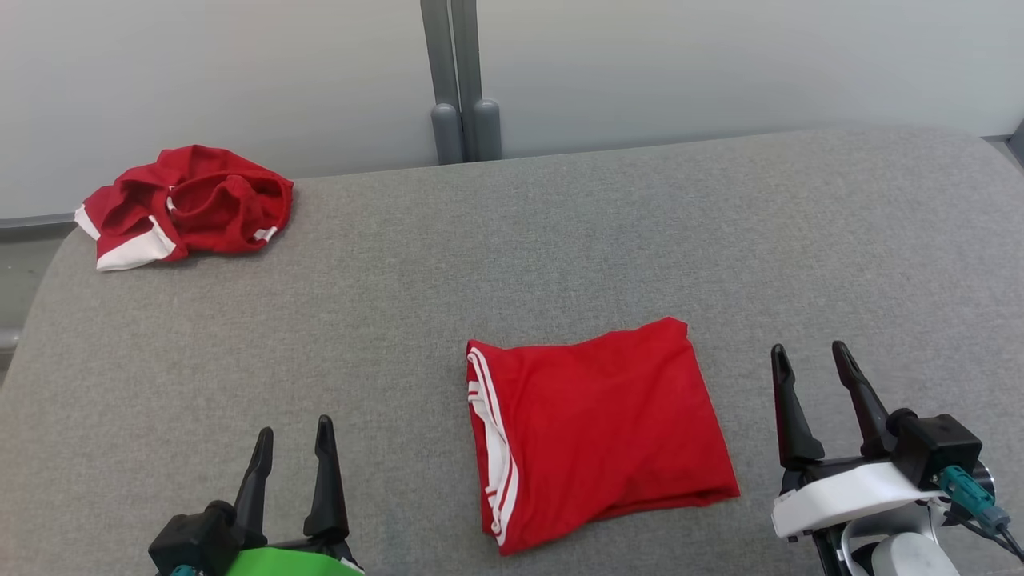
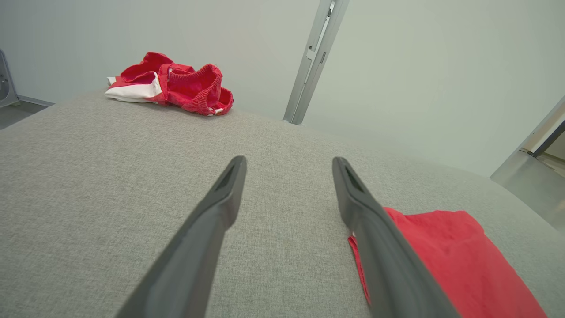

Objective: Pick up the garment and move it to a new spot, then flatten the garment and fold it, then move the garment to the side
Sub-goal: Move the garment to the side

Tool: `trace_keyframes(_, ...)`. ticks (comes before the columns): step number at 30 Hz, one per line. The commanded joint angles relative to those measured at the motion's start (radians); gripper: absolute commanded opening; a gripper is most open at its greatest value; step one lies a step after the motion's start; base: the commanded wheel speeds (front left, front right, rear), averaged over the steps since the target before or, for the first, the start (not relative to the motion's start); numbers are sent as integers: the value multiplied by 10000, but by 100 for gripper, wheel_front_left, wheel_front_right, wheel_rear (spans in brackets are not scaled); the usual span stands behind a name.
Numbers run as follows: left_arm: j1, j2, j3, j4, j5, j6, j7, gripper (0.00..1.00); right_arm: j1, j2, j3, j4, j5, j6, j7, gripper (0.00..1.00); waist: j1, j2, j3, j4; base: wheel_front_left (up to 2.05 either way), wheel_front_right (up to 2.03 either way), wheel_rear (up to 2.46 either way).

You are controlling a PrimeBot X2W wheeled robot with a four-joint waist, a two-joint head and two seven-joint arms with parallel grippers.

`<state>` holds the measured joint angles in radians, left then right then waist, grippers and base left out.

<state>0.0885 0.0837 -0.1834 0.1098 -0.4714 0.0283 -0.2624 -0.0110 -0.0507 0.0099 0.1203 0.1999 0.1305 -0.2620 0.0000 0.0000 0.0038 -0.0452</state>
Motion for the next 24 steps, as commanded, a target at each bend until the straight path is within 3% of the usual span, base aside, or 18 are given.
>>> trace_keyframes(1, 83, -25, 67, 38, 175, -75, -31, 100, 95, -5, 17, 19, 77, 3, -39, 100, 0, 0, -34, 37, 0, 0, 0)
trace_keyframes(20, 29, -256, 359, 221, 547, -352, -32, 100, -158, -3, -50, 569, 245, 3, -34, 100, 0, 0, -67, 41, 0, 0, 0)
trace_keyframes(24, 0, -277, 348, 242, 575, -353, -32, 100, -583, -3, -150, 936, 236, 3, 736, 100, 0, 0, -26, 59, 0, 0, 0)
